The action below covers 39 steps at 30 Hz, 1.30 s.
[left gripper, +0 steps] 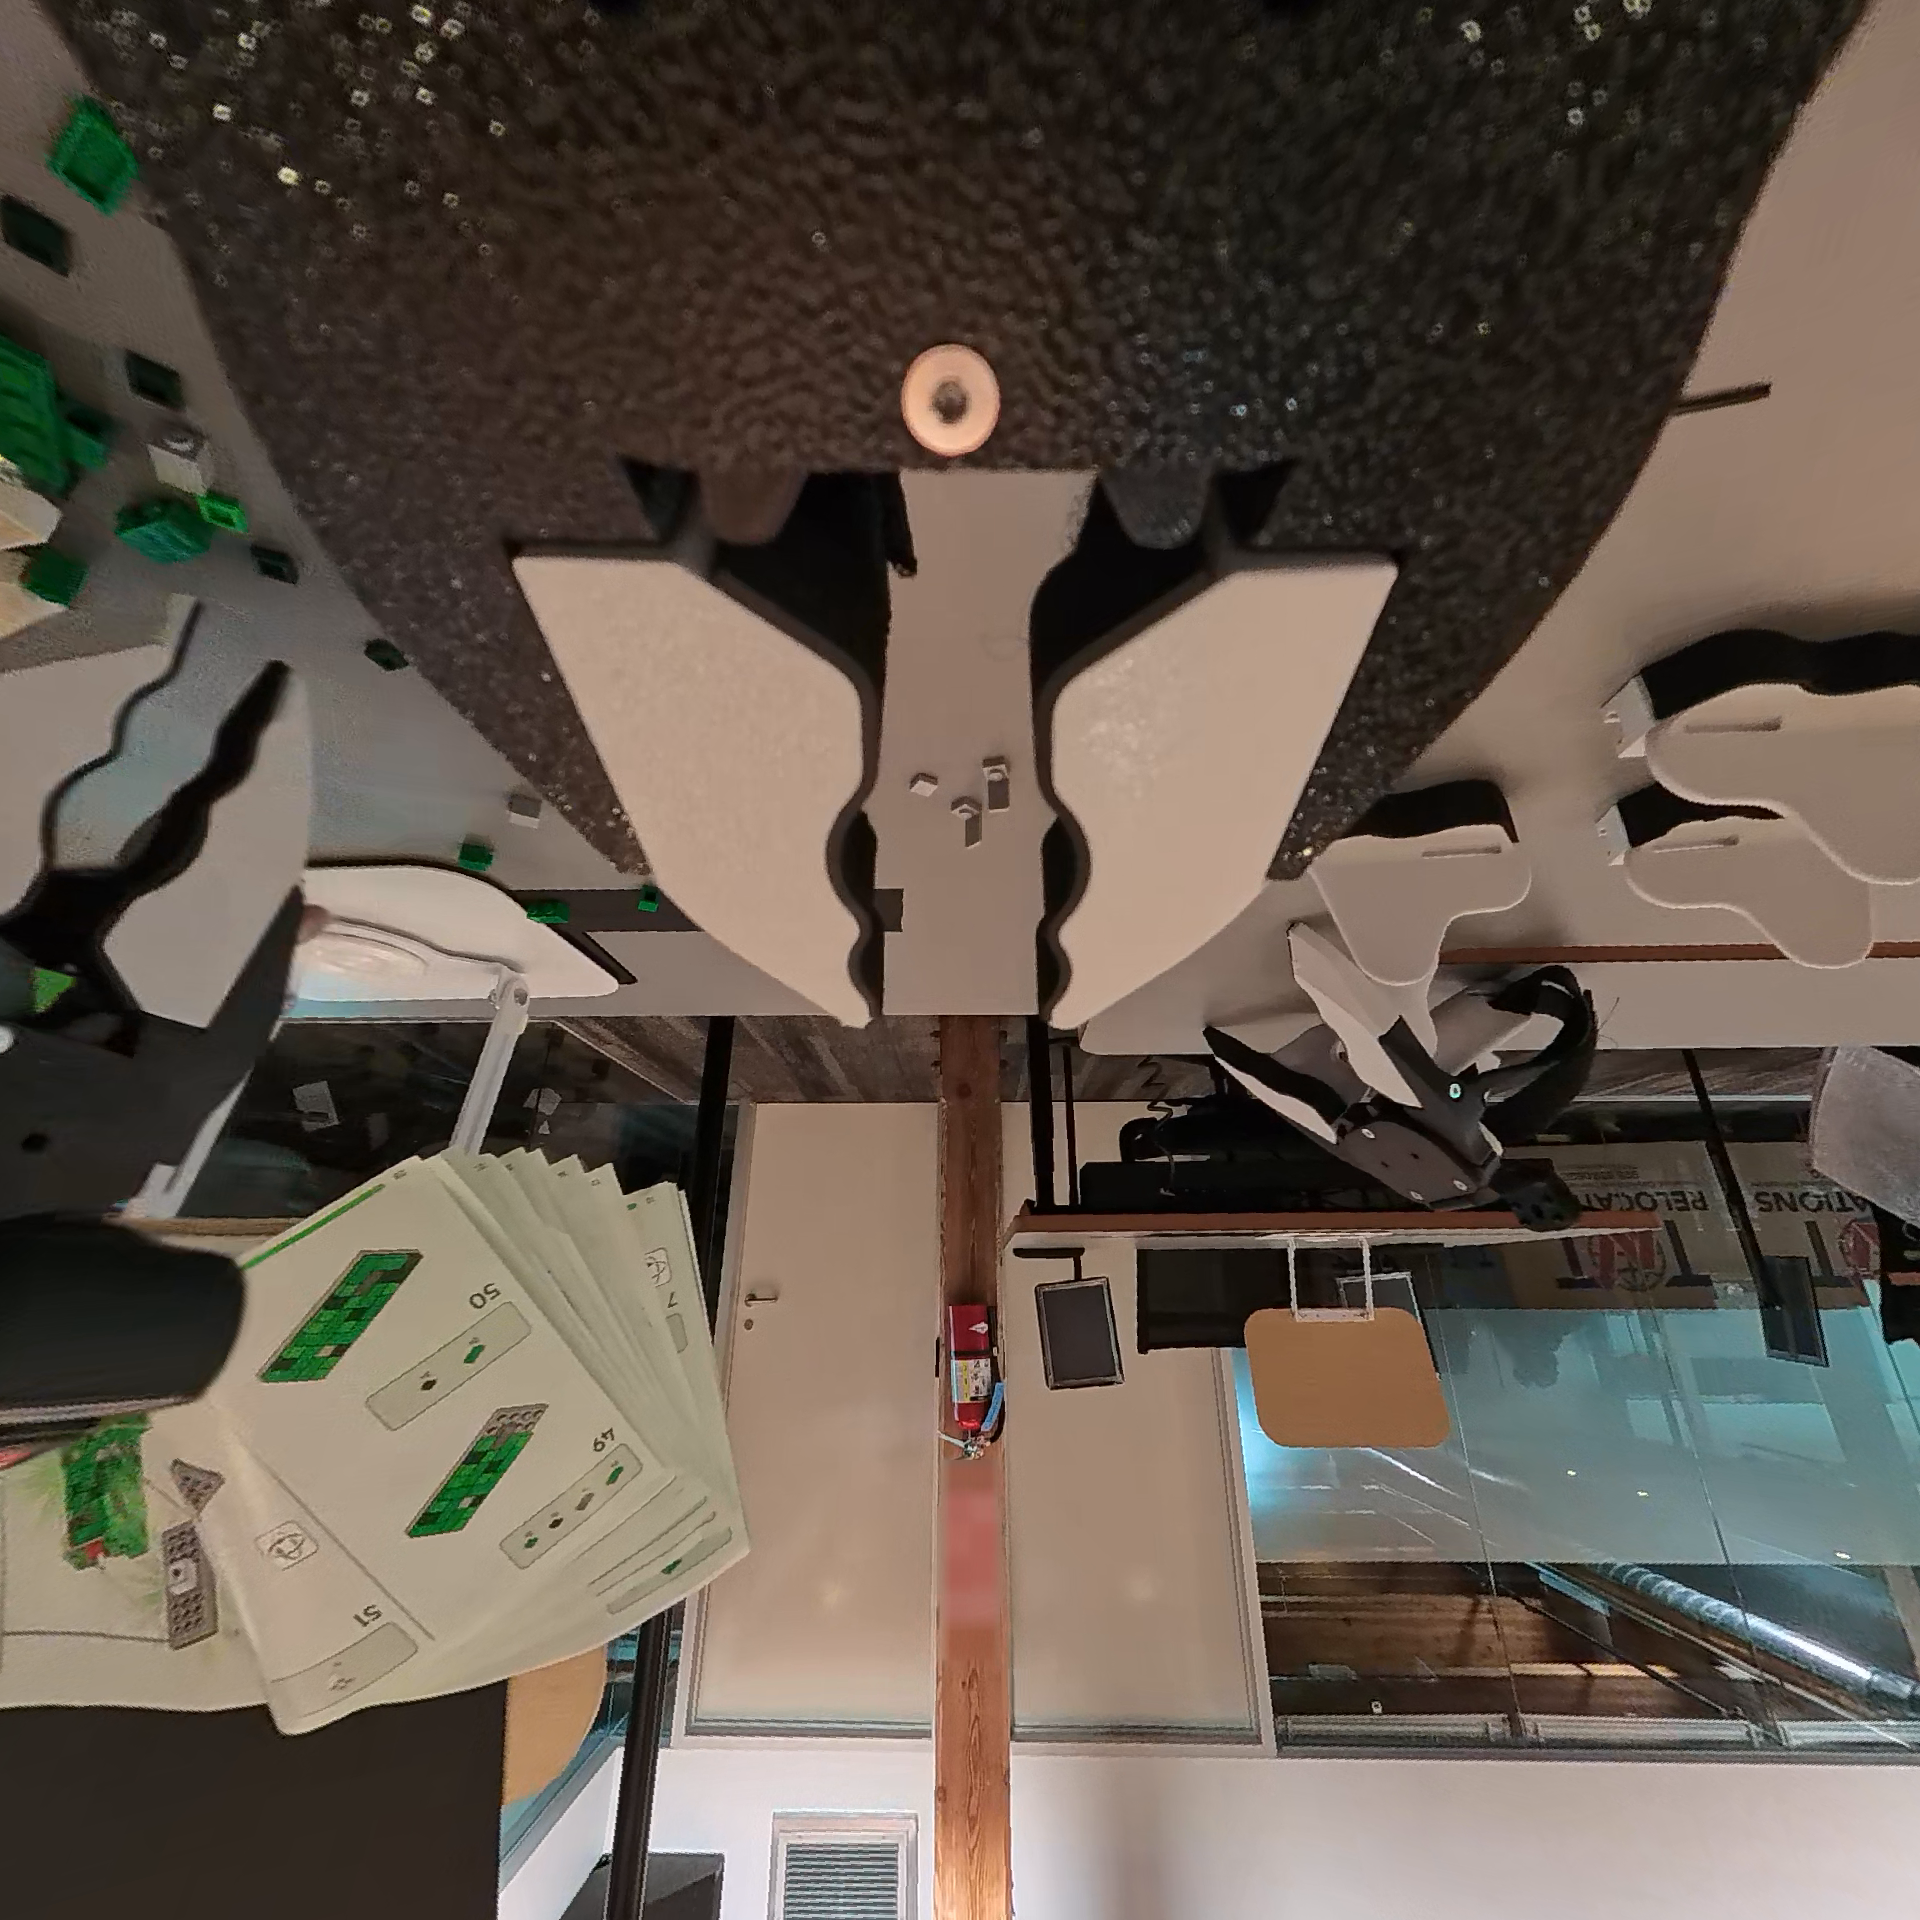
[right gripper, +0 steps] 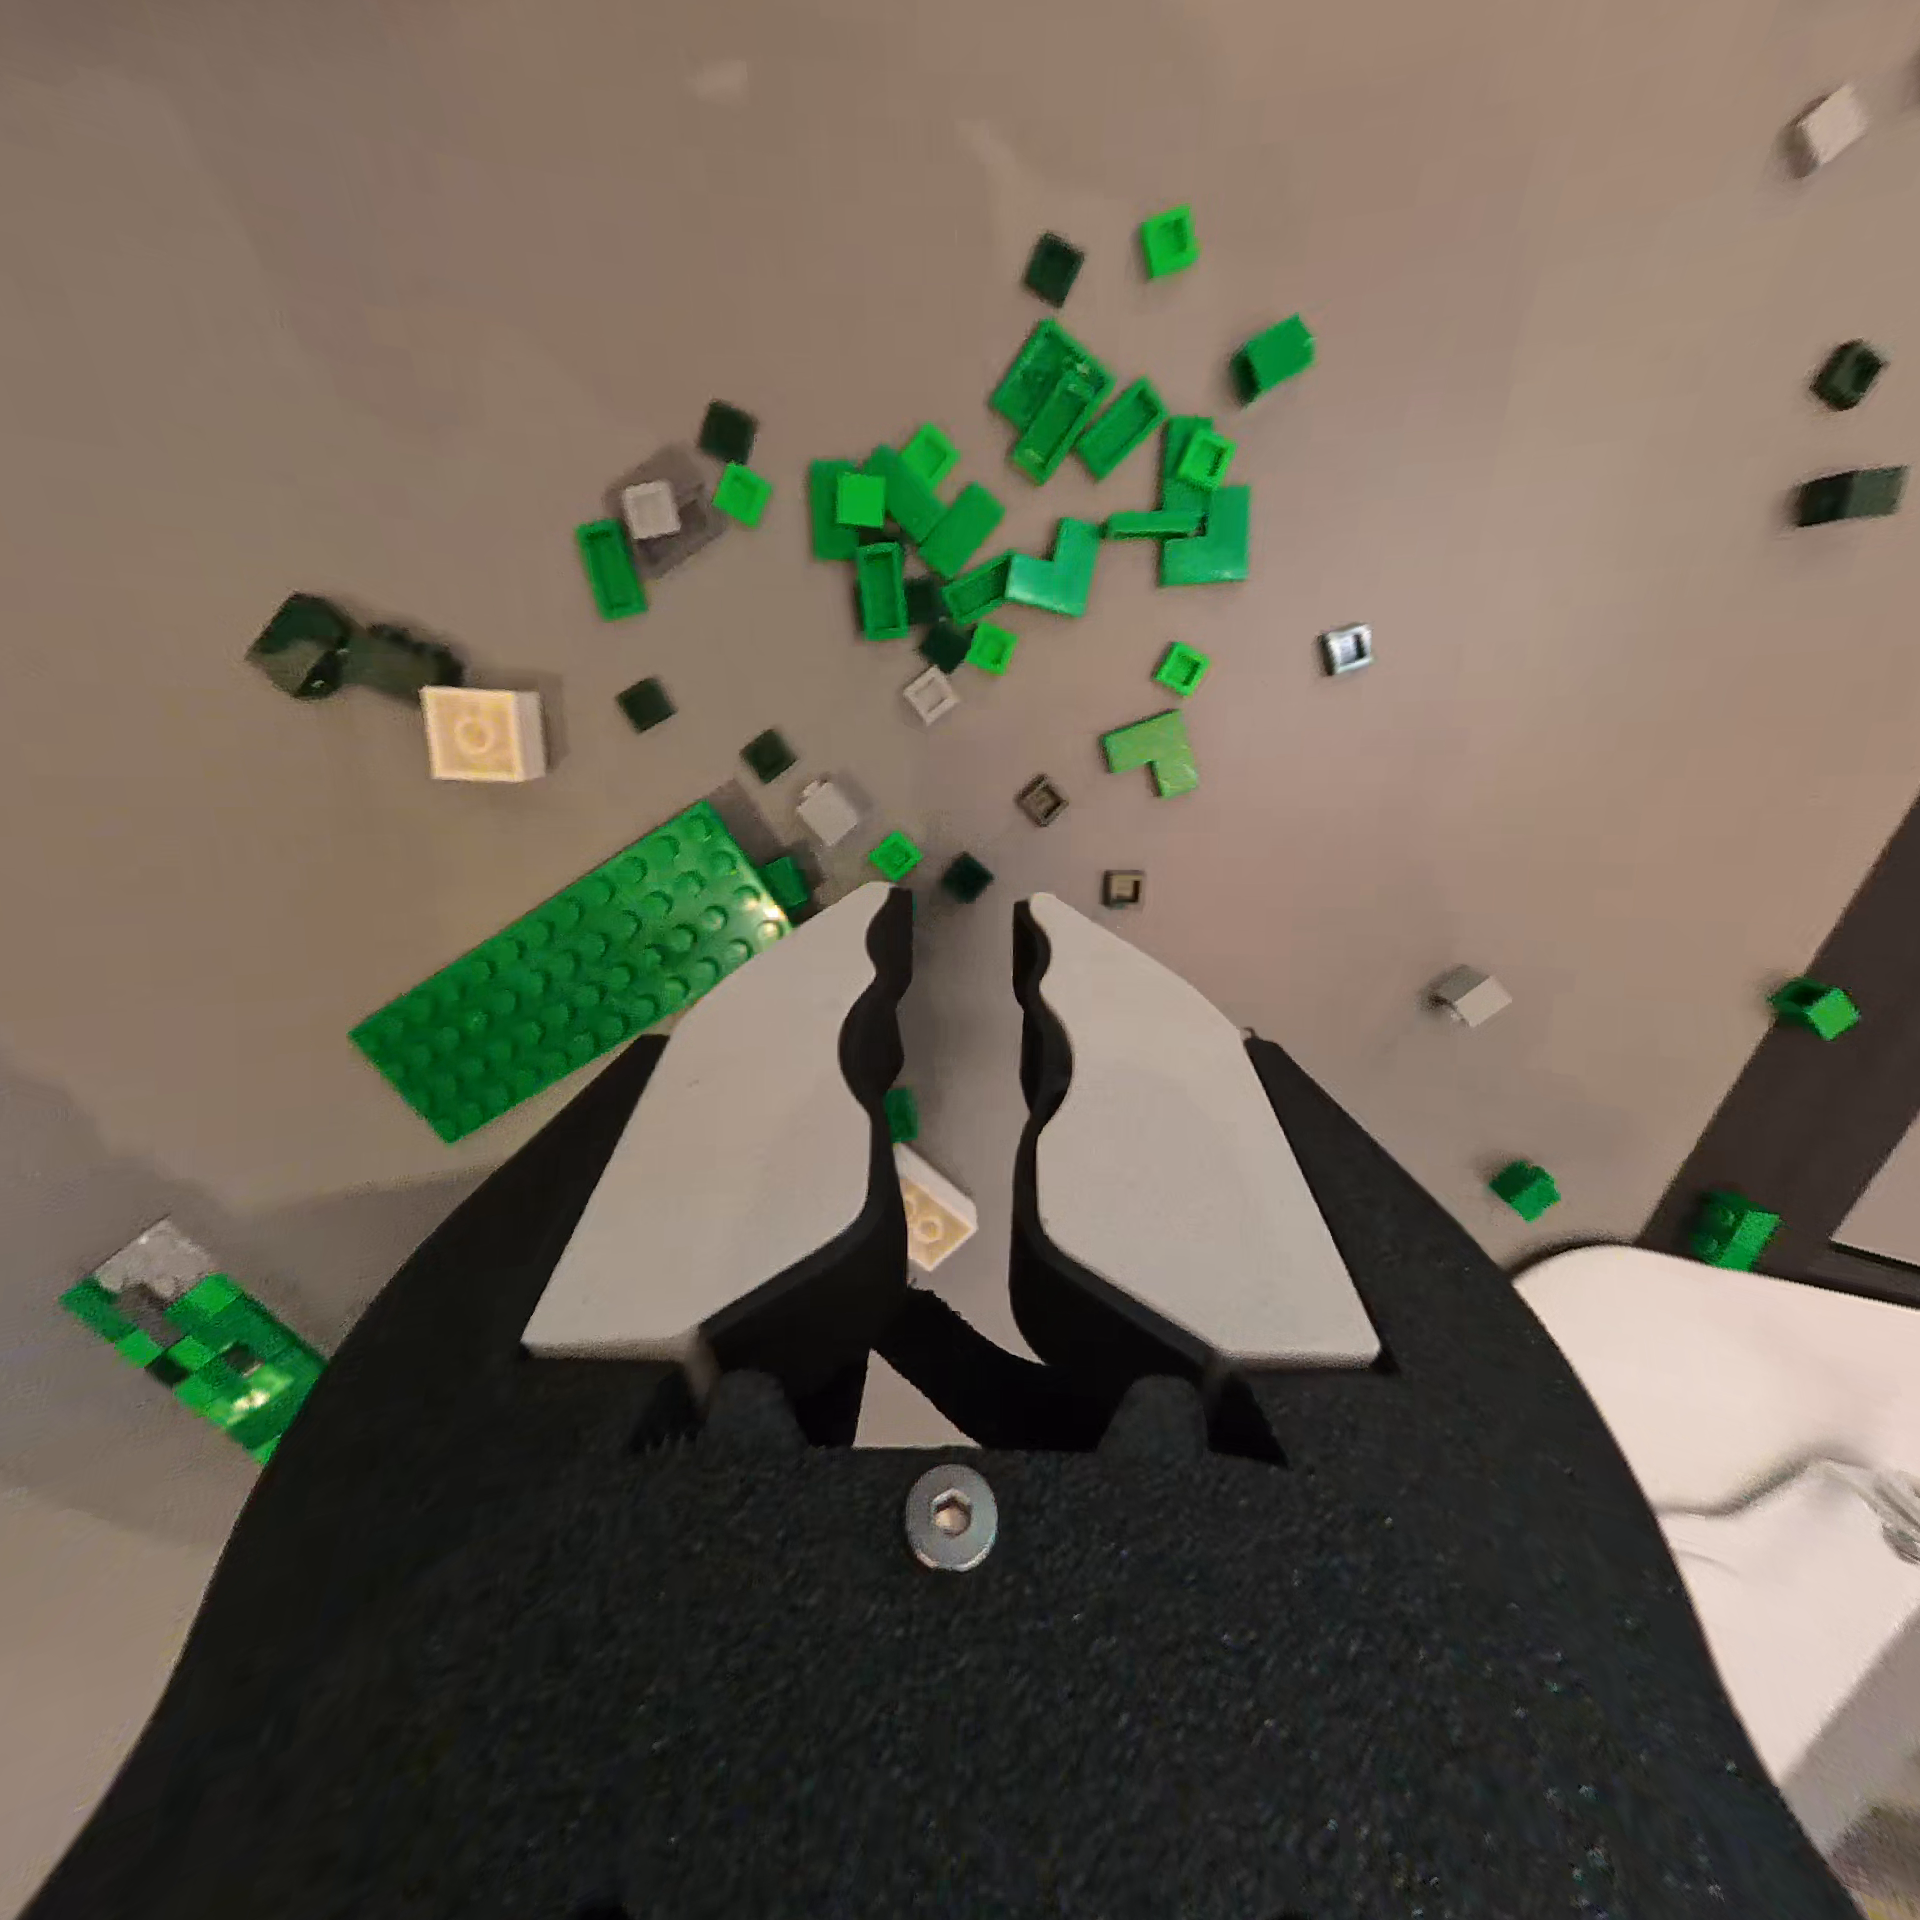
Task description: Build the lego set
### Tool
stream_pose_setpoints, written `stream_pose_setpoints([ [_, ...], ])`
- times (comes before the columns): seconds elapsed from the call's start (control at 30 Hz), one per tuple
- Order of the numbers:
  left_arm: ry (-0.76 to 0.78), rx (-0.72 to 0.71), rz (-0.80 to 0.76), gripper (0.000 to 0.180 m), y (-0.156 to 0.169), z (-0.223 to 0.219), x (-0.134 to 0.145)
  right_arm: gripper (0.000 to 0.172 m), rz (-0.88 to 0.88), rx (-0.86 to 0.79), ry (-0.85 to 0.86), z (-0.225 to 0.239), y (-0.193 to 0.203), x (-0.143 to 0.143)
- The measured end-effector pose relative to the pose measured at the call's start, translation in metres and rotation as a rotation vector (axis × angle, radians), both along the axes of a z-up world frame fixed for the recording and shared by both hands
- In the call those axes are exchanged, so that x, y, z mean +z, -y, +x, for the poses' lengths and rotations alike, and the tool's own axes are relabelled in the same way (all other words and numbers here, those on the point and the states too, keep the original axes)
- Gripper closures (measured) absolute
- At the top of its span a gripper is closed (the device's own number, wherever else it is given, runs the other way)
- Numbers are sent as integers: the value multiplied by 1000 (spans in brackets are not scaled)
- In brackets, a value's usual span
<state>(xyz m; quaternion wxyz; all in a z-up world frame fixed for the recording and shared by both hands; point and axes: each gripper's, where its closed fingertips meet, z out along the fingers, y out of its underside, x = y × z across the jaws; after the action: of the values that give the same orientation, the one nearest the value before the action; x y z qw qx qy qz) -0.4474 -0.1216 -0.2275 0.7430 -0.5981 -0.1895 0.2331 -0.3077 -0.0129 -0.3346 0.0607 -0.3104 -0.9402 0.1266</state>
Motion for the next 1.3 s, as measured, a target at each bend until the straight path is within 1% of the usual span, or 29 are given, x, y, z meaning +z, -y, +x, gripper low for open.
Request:
stream_pose_setpoints([
  [0.13, 1, -1, 2, 153, 0, 0, 0, 159, 35, 24, -27, 5, -6, 3],
  [0.23, 1, -4, 0, 153, 1, 1, 1, 161, -38, 19, -39, 1, 12, 8],
  [0.3, -1, -5, -1, 153, 0, 0, 1, 162, -55, 47, -77, -6, 25, 11],
  [0.37, -4, -5, -3, 153, -1, 0, 1, 163, -31, 97, -105, -11, 37, 10],
  [0.47, -4, -9, -5, 153, 0, 2, 1, 160, 48, 165, -105, -17, 47, -1],
  [0.57, -9, -10, -11, 153, 0, 1, 1, 158, 104, 191, -99, -23, 47, -10],
  [0.77, -3, -12, -6, 153, -1, 1, 1, 159, 115, 197, -34, -25, 43, -20],
  [0.83, 1, -13, -6, 153, -1, 0, 1, 163, 122, 205, -24, -24, 41, -23],
  [0.9, 3, -14, -2, 153, -1, 1, 1, 164, 110, 207, -20, -23, 42, -22],
  [1.0, 3, -14, -6, 153, -2, 0, 1, 164, 99, 211, -41, -19, 43, -13],
  [1.1, 4, -16, -4, 153, -2, 1, 0, 164, 57, 238, -38, 10, 53, 5],
  [1.17, 7, -18, 0, 153, -1, -1, 1, 164, -5, 303, 21, 51, 68, 14],
  [1.23, 8, -19, -1, 153, -1, 0, 1, 165, -26, 350, 87, 94, 81, 11],
  [1.3, 8, -18, -1, 153, -1, -1, 1, 165, 36, 362, 123, 123, 81, -1],
])
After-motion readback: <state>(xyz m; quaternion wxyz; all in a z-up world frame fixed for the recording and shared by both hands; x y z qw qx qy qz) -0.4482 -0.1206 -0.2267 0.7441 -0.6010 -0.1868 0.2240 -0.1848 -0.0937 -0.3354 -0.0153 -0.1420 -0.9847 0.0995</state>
